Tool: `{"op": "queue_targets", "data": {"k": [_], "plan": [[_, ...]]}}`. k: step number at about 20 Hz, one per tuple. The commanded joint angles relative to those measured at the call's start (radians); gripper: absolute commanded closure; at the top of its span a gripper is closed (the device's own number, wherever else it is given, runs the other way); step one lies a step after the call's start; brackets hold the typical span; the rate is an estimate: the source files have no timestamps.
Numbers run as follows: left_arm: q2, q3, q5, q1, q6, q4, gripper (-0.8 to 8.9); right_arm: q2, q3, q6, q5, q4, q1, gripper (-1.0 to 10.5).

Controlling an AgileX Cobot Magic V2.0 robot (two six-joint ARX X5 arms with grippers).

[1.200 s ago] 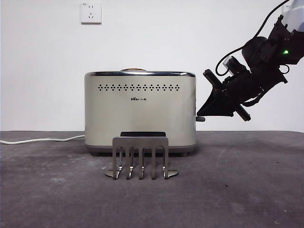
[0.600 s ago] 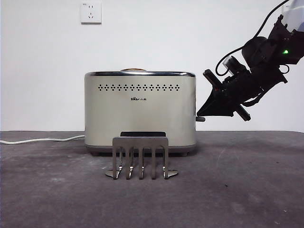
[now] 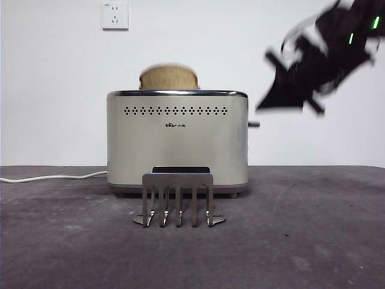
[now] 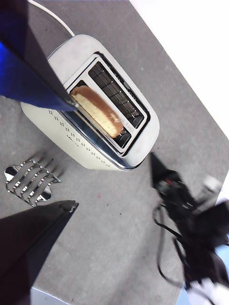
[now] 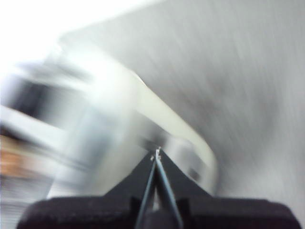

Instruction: Pick up a slice of bread from the rack,put the bread on the toaster,press the button

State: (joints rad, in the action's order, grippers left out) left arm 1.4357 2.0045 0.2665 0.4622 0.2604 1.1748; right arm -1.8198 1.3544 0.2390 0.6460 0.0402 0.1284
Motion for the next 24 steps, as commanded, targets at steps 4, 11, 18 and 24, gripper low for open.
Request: {"op": "queue_targets", "data": {"k": [4, 11, 18, 24], "plan": [[0.0, -0.006, 0.003, 0.003, -0.006, 0.017, 4.99, 0.319, -0.007, -0.039, 0.01, 0.236, 0.005, 9.6], [0.0, -0.006, 0.004, 0.003, -0.007, 0.112, 4.99, 0.595, -0.007, -0.233, 0.007, 0.751, 0.027, 9.6], [0.0, -0.006, 0.004, 0.003, -0.006, 0.203, 6.89, 0.702, -0.007, -0.344, 0.006, 1.055, 0.033, 9.6], [0.0, -0.006, 0.001, 0.003, -0.006, 0.209, 8.22, 0.728, -0.007, -0.343, 0.005, 1.093, 0.032, 9.5]]}}
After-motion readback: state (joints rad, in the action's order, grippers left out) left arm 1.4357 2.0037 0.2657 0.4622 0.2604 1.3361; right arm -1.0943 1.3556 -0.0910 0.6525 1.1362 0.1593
